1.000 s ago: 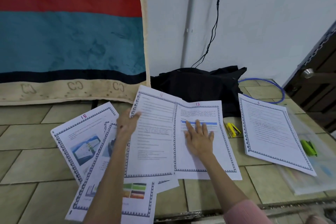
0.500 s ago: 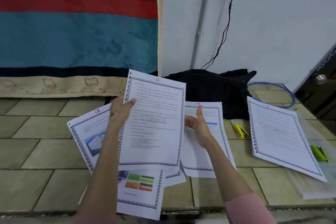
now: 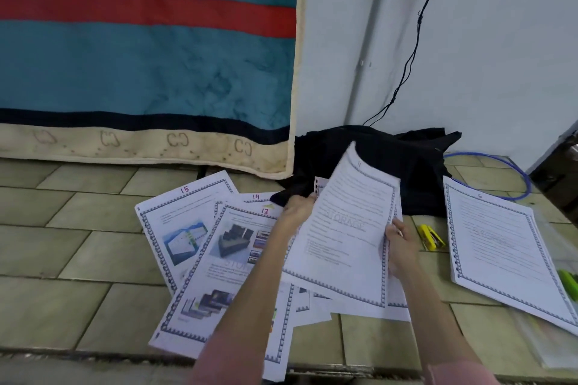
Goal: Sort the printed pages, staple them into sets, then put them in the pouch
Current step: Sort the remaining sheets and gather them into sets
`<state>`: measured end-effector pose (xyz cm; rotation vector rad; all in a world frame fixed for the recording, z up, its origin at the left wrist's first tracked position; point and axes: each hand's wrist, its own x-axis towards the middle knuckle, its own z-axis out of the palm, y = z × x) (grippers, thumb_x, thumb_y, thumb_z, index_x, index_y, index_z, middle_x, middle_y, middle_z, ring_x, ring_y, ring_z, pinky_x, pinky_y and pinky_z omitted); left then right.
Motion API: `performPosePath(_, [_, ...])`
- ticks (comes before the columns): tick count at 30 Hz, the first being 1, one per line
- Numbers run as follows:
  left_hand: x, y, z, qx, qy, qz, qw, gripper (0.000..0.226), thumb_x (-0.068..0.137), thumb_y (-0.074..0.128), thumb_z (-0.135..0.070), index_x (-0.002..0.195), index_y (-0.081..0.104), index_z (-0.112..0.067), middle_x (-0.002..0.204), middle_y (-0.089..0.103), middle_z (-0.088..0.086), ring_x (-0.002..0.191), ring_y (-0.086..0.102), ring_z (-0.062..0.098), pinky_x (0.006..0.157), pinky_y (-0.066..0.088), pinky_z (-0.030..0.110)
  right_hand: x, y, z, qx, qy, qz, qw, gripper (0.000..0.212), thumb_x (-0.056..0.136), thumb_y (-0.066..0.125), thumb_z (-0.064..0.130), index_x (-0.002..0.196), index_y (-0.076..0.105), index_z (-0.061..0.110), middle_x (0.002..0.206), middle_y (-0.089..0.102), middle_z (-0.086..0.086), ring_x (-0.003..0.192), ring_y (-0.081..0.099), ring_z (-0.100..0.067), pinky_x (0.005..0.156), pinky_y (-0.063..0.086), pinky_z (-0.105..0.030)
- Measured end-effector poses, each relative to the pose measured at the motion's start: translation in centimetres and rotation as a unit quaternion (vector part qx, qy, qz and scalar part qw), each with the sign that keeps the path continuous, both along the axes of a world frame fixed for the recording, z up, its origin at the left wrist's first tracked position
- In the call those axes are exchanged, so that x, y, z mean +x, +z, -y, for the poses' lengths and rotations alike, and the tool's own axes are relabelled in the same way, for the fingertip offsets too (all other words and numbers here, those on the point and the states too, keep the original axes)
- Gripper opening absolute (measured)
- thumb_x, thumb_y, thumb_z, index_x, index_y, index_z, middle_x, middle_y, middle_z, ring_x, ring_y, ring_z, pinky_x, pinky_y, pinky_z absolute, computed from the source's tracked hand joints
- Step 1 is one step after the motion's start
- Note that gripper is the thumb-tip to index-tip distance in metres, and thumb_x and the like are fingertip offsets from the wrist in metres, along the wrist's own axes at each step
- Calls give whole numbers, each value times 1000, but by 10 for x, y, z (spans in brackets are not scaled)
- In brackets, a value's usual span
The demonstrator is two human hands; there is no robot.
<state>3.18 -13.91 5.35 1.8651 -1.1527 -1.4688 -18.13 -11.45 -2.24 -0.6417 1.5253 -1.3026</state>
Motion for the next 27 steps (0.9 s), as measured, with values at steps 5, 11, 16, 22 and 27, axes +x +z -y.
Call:
performPosePath(5, [5, -26, -3, -14, 36, 14, 999, 31, 95, 43, -19, 112, 58, 1, 123, 57, 18, 114, 53, 33, 92, 41, 31, -11, 16, 7, -25, -26, -202, 979, 23, 92, 52, 9, 114, 59, 9, 89, 58, -9, 68, 51, -15, 63, 42, -24])
performPosePath(11, [-8, -30, -3, -33, 4, 55, 998, 38, 94, 39, -3, 60, 36, -20, 68, 42, -3, 86, 45, 15, 60, 39, 14, -17, 13, 27, 89, 56, -406, 908, 41, 87, 60, 26, 119, 56, -1, 117, 61, -25, 110, 52, -40, 92, 41, -41])
performPosePath(16, [-14, -33, -6, -66, -23, 66, 995, 10, 89, 50, -2, 91, 57, -9, 87, 54, -2, 94, 49, 17, 77, 36, 20, -23, 6, 28, 151, 51, -318, 935, 55, 69, 80, 28, 114, 61, 3, 117, 62, -21, 108, 56, -37, 93, 45, -42])
performPosePath(22, [47, -34, -21, -95, 20, 243, 965, 51, 88, 49, 0, 136, 45, -16, 134, 51, 11, 122, 48, 29, 102, 41, 39, -27, 36, 9, -30, 40, -237, 970, 29, 88, 62, 8, 115, 61, -3, 113, 65, -21, 102, 62, -33, 87, 50, -42])
performPosePath(27, [142, -30, -51, 60, 78, 380, 920, 59, 82, 67, -34, 128, 38, -10, 135, 35, 18, 126, 32, 37, 99, 36, 47, -27, 47, 3, -71, 25, -200, 977, 34, 91, 59, 11, 124, 56, 5, 120, 62, -13, 110, 59, -29, 97, 46, -49])
